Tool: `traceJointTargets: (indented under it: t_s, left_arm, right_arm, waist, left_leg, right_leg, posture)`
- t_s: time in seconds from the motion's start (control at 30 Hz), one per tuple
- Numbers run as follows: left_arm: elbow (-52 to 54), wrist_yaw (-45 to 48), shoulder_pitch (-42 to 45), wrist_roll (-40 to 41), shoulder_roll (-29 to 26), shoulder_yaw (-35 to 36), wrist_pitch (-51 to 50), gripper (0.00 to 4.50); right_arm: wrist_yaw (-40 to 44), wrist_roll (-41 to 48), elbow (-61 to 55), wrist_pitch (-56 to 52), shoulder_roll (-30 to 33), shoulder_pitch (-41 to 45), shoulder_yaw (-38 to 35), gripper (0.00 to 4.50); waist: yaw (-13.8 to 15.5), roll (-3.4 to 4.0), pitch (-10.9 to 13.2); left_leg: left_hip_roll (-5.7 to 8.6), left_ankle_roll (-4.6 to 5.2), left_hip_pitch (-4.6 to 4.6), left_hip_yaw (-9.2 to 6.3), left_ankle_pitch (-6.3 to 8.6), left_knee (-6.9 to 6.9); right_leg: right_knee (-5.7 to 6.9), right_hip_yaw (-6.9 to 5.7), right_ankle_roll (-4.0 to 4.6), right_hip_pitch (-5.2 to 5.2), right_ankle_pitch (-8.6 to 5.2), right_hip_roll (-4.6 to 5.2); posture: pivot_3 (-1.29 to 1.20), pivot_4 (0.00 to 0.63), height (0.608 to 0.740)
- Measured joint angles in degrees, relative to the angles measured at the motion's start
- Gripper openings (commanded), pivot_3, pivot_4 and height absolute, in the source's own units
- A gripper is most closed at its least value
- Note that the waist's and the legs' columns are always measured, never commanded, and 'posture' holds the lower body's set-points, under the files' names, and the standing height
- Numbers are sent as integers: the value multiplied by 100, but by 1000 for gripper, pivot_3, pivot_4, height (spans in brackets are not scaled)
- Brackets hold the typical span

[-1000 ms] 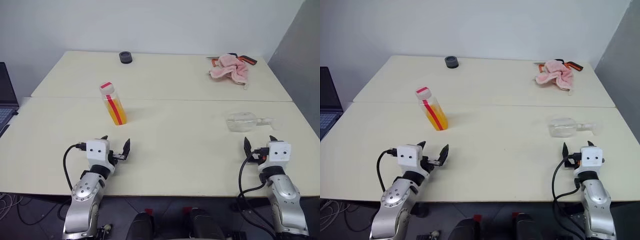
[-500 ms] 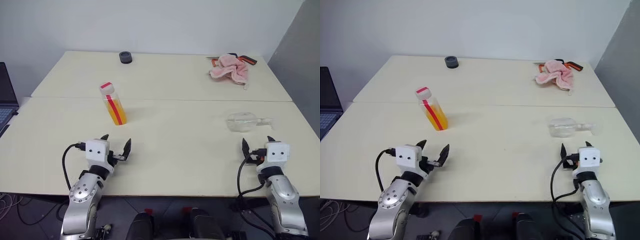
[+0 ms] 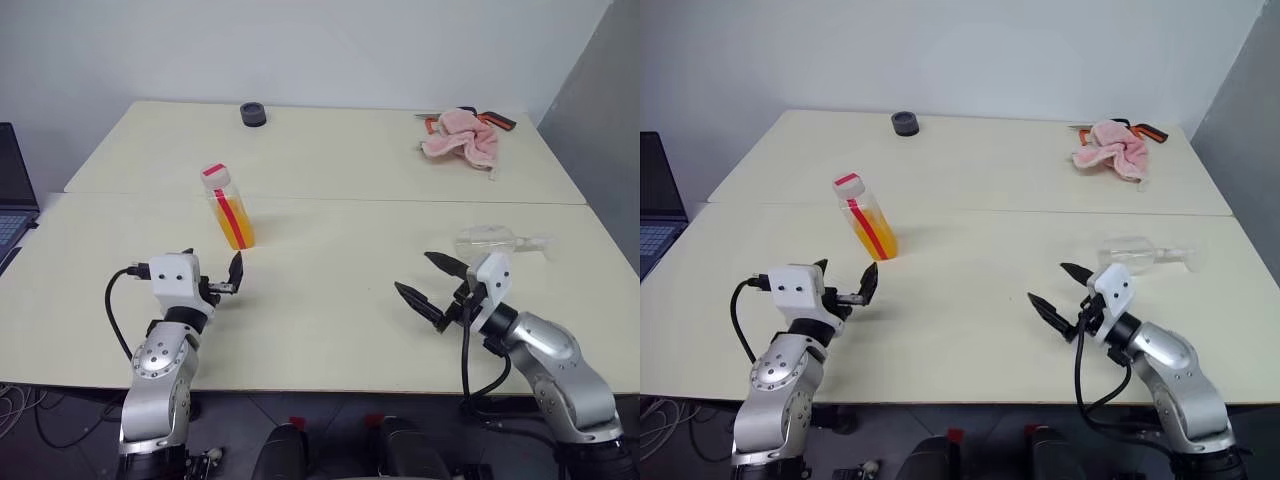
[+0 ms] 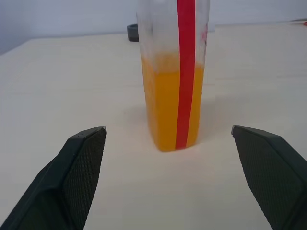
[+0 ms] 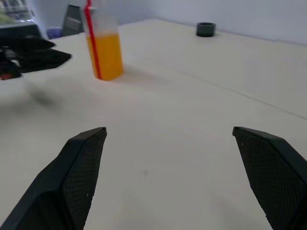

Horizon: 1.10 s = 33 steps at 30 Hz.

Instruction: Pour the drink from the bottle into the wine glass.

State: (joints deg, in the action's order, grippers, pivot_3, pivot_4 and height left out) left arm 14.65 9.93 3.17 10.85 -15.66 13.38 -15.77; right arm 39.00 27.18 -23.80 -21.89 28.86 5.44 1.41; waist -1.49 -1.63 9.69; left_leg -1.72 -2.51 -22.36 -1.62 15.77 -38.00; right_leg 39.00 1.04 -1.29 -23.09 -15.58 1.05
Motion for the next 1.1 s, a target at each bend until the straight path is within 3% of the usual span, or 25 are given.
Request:
traceJointTargets:
  t_s: [0.23,0.73,1.1]
  left_arm:
    - [-213,-178,394,-94,28,-66,-168,4481]
    - [-1265,-199,1515,-313,12,-192,-130,4481]
    - [-1356,-337,2027,-444,11,-224,-272,4481]
  right_arm:
    - [223,100,113,-265,-33,487,230,4500]
    - [323,53,362,-246,-165,617,263,4500]
    - [469,264,366,-400,-171,911,204,4500]
  waist:
    - [1,-2,1]
    - [3,-4,2]
    - [2,-4,2]
  left_leg:
    - [1,0,-3,-2,0,0]
    - [2,0,-8,-5,0,0]
    - [2,0,-9,-6,0,0]
  right_leg:
    - [0,-2,0,-1,1,1]
    - [1,-5,0,-4,1,1]
    - [1,-6,0,-5,1,2]
  posture:
    - [0,150,740]
    - [0,150,740]
    - [0,150,740]
